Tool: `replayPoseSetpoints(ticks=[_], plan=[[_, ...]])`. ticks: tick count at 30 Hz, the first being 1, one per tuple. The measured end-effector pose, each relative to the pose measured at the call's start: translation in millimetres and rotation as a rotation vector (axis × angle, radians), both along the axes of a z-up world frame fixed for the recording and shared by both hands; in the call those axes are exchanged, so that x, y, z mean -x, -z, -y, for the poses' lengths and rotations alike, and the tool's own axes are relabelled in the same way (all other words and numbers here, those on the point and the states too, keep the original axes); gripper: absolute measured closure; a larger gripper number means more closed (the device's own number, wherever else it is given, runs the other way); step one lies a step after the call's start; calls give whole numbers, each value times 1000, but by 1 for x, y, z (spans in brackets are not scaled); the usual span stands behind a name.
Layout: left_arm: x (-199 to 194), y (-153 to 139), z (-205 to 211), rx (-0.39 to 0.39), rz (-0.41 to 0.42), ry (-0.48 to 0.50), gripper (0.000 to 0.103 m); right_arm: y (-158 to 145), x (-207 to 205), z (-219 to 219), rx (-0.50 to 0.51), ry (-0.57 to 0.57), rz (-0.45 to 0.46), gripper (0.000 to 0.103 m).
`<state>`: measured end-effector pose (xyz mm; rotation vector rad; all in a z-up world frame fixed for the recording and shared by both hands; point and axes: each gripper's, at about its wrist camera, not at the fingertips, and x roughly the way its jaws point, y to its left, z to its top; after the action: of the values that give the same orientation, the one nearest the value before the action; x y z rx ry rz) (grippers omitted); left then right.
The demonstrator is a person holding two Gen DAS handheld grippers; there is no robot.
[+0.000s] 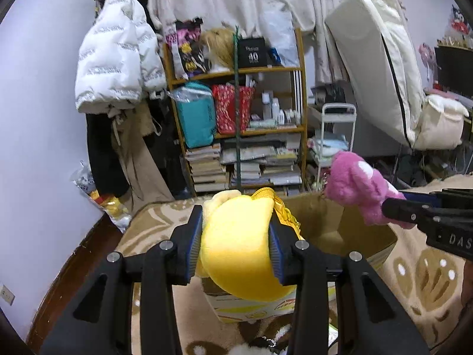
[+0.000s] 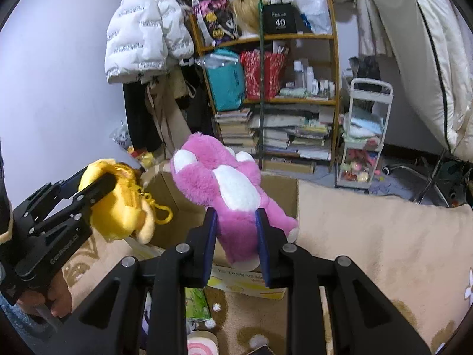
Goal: Organize soft objects
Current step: 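Lift both plushes into the cardboard box and open both grippers to drop them, then move both open grippers back down to the remaining toys beside the box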
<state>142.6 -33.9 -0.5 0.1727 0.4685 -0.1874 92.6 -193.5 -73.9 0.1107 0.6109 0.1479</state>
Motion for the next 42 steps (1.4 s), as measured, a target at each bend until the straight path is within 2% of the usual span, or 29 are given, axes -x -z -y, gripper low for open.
replayPoseSetpoints(ticks=[6,12,17,21,29,31,32,37,39,42], plan=[[-14,18,8,-16,-43,-12,60,24,-14,-1,20,-17,-37,76],[-16,20,7,-9,-50,-12,55,27,-18,-1,12,-26,-29,76],[-14,22,8,-19,-45,-28,44,27,-15,-1,6,-30,-24,76],[-11,22,11,-36,-42,-26,27,28,-13,1,-17,-27,-35,76],[-7,22,9,-43,-64,-48,12,30,-6,2,-19,-23,-59,74],[-5,22,7,-49,-81,-54,11,32,-5,1,-22,-21,-74,60],[-4,23,6,-54,-91,-51,10,32,-4,1,-23,-19,-76,48],[3,26,-2,-71,-136,-75,10,33,8,0,-16,-10,-87,30],[8,25,-8,-50,-162,-78,10,32,14,-1,-14,-3,-84,14],[18,22,-16,-13,-205,-66,10,28,25,-2,-9,0,-79,7]])
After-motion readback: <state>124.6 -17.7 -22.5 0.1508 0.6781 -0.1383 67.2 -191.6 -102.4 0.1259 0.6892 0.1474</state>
